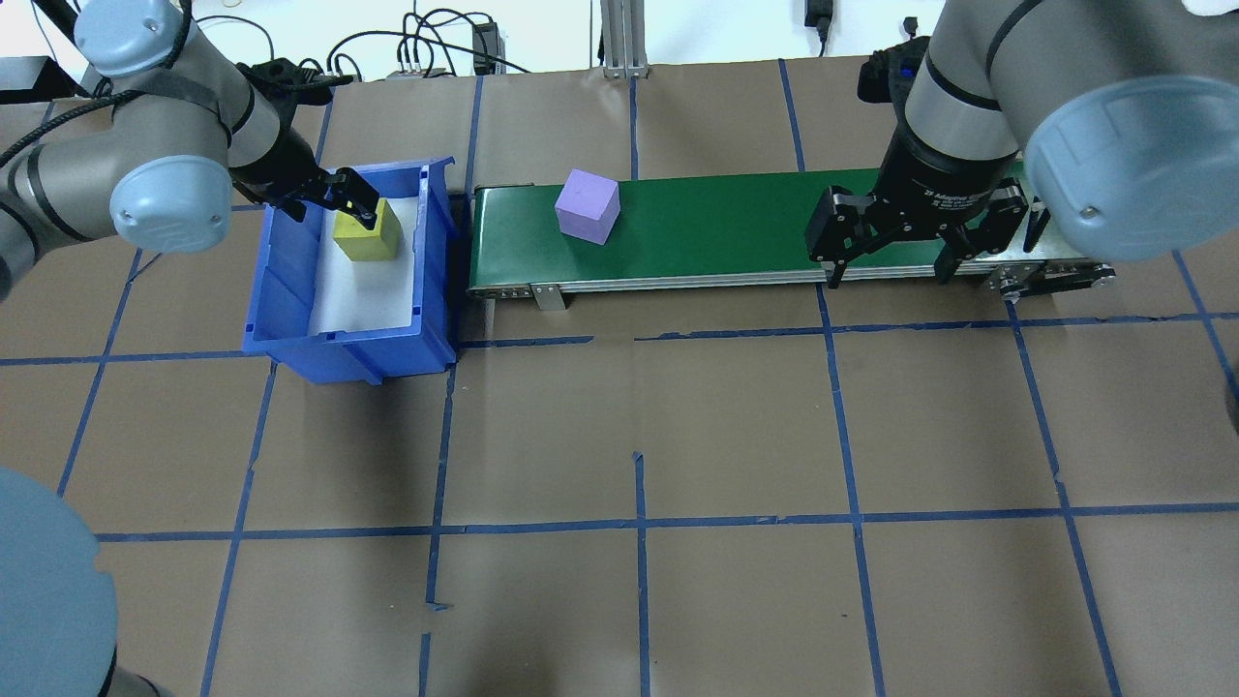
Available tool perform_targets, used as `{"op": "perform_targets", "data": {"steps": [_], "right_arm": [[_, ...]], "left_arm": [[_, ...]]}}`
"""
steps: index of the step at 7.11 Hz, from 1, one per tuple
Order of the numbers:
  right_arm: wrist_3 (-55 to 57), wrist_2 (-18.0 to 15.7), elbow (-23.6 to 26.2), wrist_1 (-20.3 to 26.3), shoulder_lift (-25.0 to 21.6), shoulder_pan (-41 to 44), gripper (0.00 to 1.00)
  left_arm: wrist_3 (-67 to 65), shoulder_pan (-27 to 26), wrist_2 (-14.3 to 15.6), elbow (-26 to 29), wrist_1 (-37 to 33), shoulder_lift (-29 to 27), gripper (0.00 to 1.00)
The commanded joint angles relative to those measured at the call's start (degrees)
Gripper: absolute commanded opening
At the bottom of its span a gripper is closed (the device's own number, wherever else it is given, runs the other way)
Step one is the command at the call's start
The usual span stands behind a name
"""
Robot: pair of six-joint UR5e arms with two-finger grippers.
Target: Move block left to right into plate
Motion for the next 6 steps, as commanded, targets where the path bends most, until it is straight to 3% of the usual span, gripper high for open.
{"op": "perform_targets", "data": {"steps": [1, 6], "right_arm": [[0.04, -0.04, 0.09, 0.04, 0.00, 0.05, 1.00], [0.04, 0.05, 0.27, -0.05, 0.00, -0.03, 1.00]], "left_arm": [[-1.03, 0.02, -1.73, 0.15, 2.26, -2.92, 1.00], [-4.72, 0.02, -1.38, 4.62, 2.88, -8.11, 0.99]]}}
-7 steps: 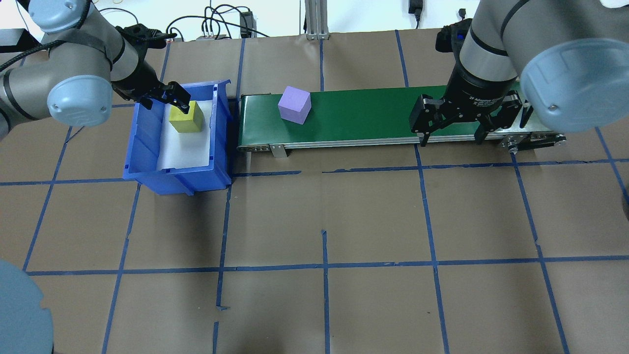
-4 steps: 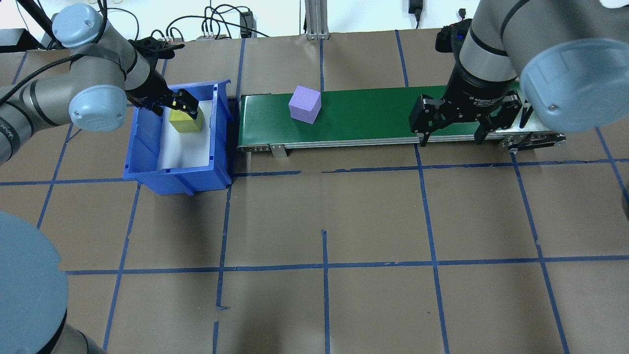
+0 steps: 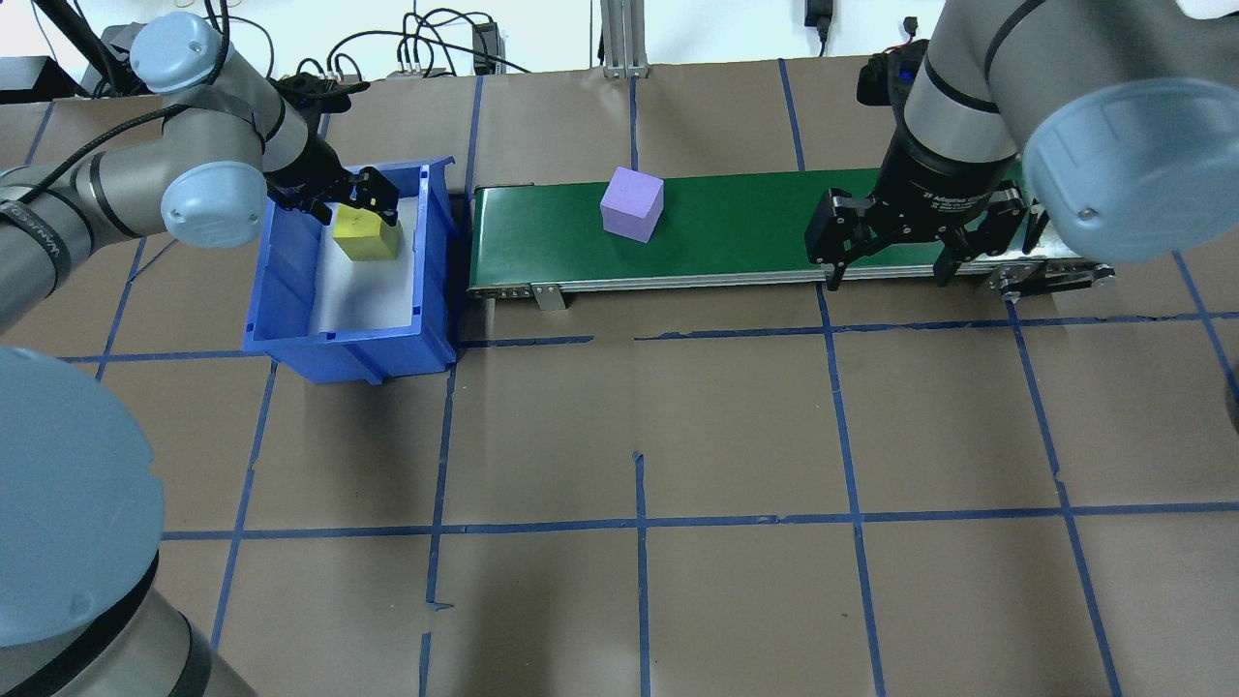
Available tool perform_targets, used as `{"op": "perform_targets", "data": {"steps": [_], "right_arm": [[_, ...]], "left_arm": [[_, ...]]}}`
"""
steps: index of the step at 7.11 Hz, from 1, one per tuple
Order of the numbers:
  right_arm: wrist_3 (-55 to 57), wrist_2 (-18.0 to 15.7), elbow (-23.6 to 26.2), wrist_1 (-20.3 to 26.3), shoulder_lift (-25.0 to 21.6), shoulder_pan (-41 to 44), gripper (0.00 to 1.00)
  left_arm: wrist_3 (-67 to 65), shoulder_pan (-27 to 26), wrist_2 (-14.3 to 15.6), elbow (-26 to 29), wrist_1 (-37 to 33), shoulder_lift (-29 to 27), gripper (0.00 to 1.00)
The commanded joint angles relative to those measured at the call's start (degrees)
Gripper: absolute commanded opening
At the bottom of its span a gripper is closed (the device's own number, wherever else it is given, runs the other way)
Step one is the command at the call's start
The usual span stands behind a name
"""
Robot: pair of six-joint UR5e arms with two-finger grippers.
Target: Move block left to right into plate
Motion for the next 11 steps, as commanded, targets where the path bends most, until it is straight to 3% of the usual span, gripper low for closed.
{"op": "perform_targets", "data": {"steps": [1, 2, 3, 4, 6, 7, 8, 9, 10, 11], "right_arm": [[0.02, 0.02, 0.01, 0.06, -0.15, 0.14, 1.00], [0.02, 0.02, 0.01, -0.03, -0.15, -0.04, 1.00], [-0.06, -0.06, 0.01, 0.06, -0.24, -0.04, 1.00], [0.20, 0.11, 0.01, -0.20, -0.07, -0.04, 1.00], [-0.06, 1.33, -1.21, -0.38, 0.63, -4.84, 1.00], [-0.07, 5.17, -2.09, -0.38, 0.81, -8.44, 1.00], [-0.07, 6.08, -2.97, -0.73, 2.38, -13.09, 1.00], [-0.50, 6.87, -4.81, -0.64, 5.96, -18.09, 1.00], [-2.16, 7.14, -9.00, -1.69, 12.79, -19.27, 1.00], [-2.09, 10.36, -15.31, -5.44, 18.95, -19.20, 1.00]], "left_arm": [[-0.69, 0.00, 0.38, 0.95, 0.12, -2.82, 0.98], [-2.17, 0.00, 0.21, 0.86, 0.82, -3.71, 0.98], [-3.06, 0.00, 0.29, 0.60, 0.83, -3.72, 0.66], [-3.06, 0.00, 0.21, 0.25, 0.92, -3.55, 0.41], [-3.85, -0.26, 0.11, 0.42, -0.48, 3.09, 0.41], [-3.86, -0.79, -0.06, 0.59, -4.93, 7.83, 0.41], [-4.29, -3.66, -0.06, 0.77, -6.10, 11.10, 0.41], [-9.86, -8.48, 0.38, 0.77, -6.03, 11.74, 0.41], [-15.58, -12.35, 0.38, 0.08, -5.68, 11.31, 0.41], [-16.42, -13.18, 0.38, -0.45, -5.59, 10.18, 0.41]]}}
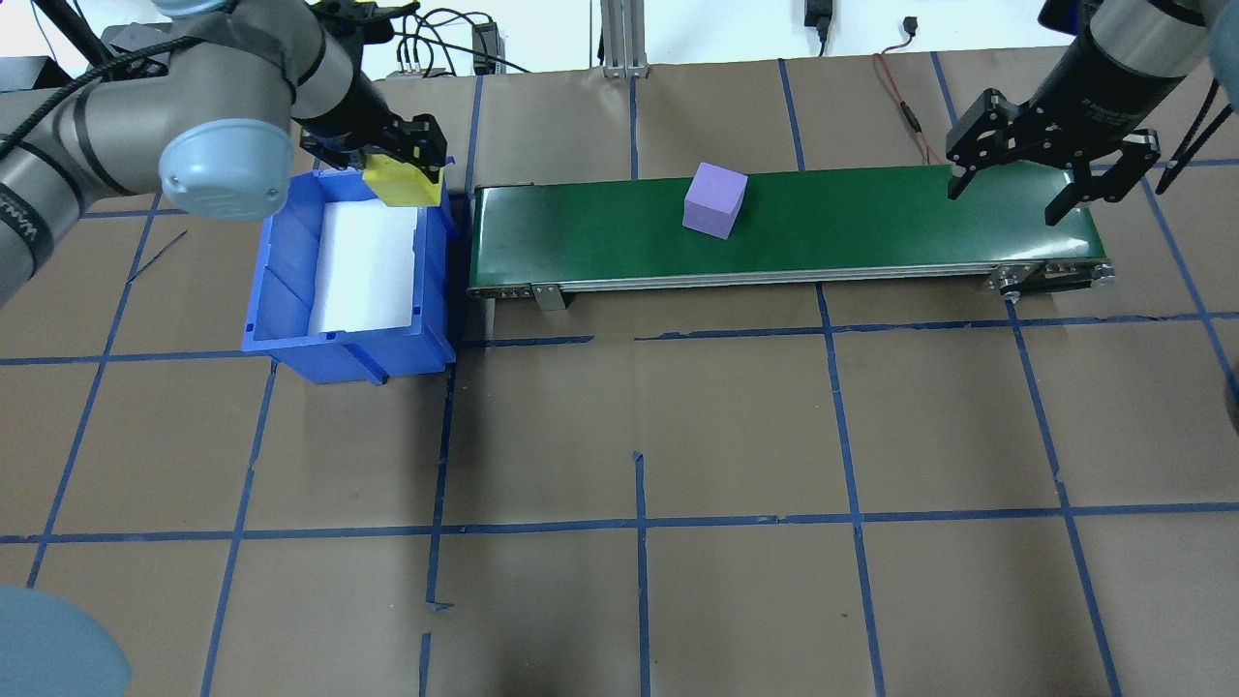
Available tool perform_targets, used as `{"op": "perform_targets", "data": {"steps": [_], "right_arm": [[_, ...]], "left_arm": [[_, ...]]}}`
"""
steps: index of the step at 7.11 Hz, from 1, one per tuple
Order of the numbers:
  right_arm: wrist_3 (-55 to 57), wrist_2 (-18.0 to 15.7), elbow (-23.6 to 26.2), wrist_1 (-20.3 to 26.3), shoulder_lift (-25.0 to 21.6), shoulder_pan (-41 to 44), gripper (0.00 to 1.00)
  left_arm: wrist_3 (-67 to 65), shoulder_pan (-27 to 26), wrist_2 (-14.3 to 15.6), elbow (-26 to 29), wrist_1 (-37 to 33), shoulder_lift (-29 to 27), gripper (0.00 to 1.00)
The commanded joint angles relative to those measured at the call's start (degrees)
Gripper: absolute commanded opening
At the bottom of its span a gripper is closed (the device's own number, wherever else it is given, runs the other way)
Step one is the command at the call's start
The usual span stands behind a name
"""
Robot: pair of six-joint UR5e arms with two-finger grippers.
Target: Move block left to right into plate
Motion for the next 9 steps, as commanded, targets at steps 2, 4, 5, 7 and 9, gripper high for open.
{"op": "perform_targets", "data": {"steps": [2, 4, 5, 7, 9], "right_arm": [[1.12, 4.85, -8.24, -7.44, 12.45, -1.13, 1.00], [9.26, 9.38, -4.74, -13.60, 12.64, -0.78, 1.00], [12.36, 15.52, -2.72, -17.95, 12.99, -0.60, 1.00], [12.39, 15.93, -0.76, -21.16, 12.99, -0.60, 1.00], [10.30, 15.41, -0.59, -21.95, 13.34, -0.60, 1.00]], "left_arm": [[-3.51, -3.80, -0.38, -0.88, 3.74, -6.41, 0.41], [-3.69, -5.92, -0.21, -1.32, 7.18, -9.16, 0.41], [-3.69, -5.92, -0.12, -1.32, 7.29, -9.25, 0.41], [-4.82, -5.92, 0.05, -1.32, 7.21, -8.30, 1.00], [-4.39, -5.66, 0.23, -1.49, 6.16, -4.70, 1.00]]}}
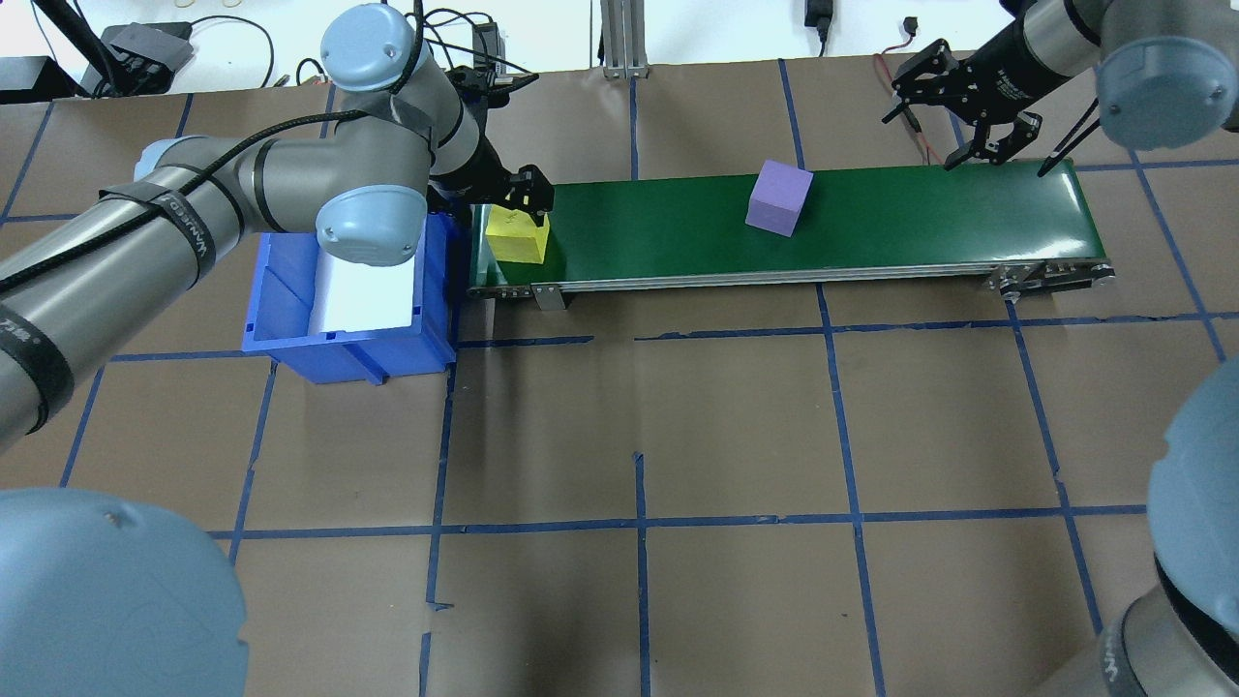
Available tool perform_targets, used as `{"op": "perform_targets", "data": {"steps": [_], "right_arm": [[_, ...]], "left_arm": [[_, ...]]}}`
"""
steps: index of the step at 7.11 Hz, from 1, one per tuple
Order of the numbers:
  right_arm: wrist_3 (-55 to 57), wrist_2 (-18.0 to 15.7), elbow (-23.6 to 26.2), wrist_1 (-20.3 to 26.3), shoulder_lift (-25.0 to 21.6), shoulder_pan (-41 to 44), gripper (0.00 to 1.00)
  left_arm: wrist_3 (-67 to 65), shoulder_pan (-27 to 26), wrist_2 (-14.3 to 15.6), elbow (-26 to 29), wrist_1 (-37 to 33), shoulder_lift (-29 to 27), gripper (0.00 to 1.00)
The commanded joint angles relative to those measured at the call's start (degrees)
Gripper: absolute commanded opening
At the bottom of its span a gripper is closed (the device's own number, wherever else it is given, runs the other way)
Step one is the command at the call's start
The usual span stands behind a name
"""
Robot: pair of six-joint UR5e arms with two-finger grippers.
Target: Move block left to right into plate
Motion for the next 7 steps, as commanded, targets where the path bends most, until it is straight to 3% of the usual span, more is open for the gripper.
{"op": "perform_targets", "data": {"steps": [1, 3, 4, 6, 7], "right_arm": [[-4.35, -0.84, 0.19, -0.59, 0.77, -0.17, 1.00], [-3.77, -1.99, 0.28, -0.59, 0.60, -0.17, 1.00], [-3.68, -1.64, 0.28, -0.76, 1.03, -0.08, 1.00], [-3.68, -1.46, -0.16, -4.71, 3.76, 0.00, 1.00], [-3.59, -1.37, -0.16, -4.81, 3.76, 0.00, 1.00]], "left_arm": [[0.05, 1.02, 0.50, 0.68, -6.24, 4.89, 1.00], [0.05, 2.96, 1.56, 1.04, -19.41, 13.05, 1.00], [0.05, 4.70, 3.82, 1.22, -26.87, 17.44, 1.00], [0.05, 9.01, 4.80, 1.22, -43.04, 26.49, 1.00], [0.05, 9.20, 6.90, 1.22, -45.73, 29.15, 1.00]]}}
